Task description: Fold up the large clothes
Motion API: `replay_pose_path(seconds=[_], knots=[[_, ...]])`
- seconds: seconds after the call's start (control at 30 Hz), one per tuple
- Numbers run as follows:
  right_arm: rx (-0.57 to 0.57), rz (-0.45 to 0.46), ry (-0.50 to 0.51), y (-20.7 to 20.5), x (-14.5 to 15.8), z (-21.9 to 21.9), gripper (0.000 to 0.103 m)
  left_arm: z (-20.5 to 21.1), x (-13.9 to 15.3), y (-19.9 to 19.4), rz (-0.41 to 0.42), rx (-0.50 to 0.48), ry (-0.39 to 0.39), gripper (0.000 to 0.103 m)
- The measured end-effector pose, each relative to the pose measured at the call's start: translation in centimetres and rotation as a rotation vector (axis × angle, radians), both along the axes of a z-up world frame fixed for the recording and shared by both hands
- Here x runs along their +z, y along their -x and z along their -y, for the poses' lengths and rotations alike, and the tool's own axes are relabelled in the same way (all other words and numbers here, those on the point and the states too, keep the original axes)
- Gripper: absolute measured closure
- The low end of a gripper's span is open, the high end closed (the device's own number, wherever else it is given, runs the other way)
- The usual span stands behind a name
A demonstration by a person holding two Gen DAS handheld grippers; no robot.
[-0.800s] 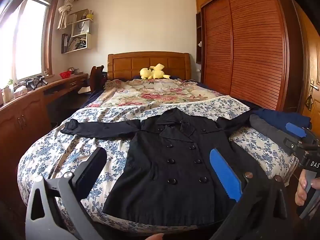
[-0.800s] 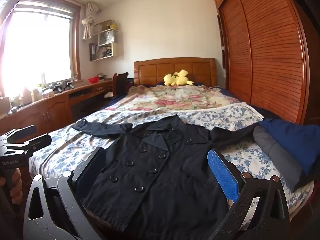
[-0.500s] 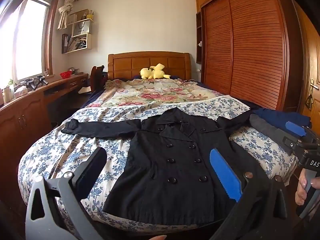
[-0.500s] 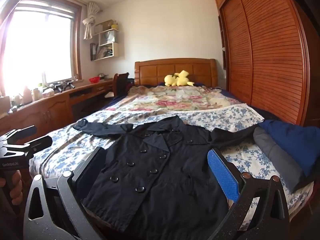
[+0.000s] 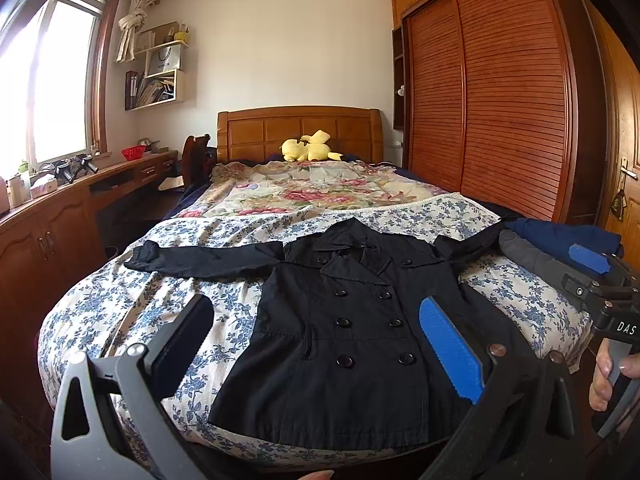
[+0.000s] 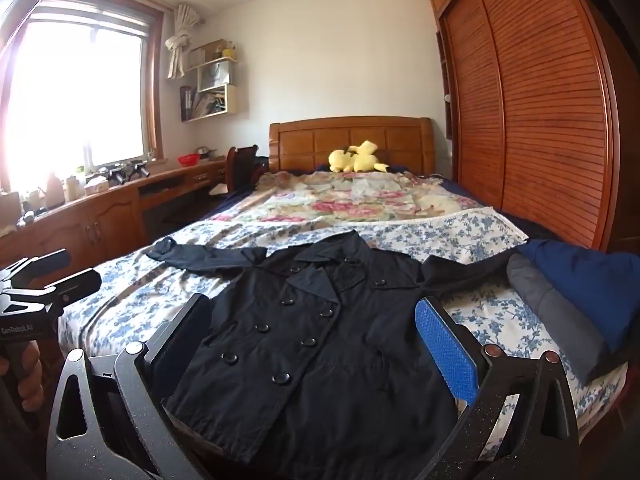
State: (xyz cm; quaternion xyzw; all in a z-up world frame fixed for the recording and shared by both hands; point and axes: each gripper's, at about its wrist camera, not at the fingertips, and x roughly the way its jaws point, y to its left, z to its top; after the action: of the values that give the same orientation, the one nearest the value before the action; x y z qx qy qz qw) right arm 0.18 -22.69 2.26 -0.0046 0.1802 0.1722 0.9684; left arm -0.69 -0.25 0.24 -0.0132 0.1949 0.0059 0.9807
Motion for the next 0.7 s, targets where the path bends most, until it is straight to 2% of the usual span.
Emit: replay_pose_path(seconds=[0.7], knots=[[-0.001, -0.001, 0.002, 0.01, -0.15, -0.02, 0.000, -0.13, -0.54, -0.07, -0.011, 0.004, -0.001, 0.000]])
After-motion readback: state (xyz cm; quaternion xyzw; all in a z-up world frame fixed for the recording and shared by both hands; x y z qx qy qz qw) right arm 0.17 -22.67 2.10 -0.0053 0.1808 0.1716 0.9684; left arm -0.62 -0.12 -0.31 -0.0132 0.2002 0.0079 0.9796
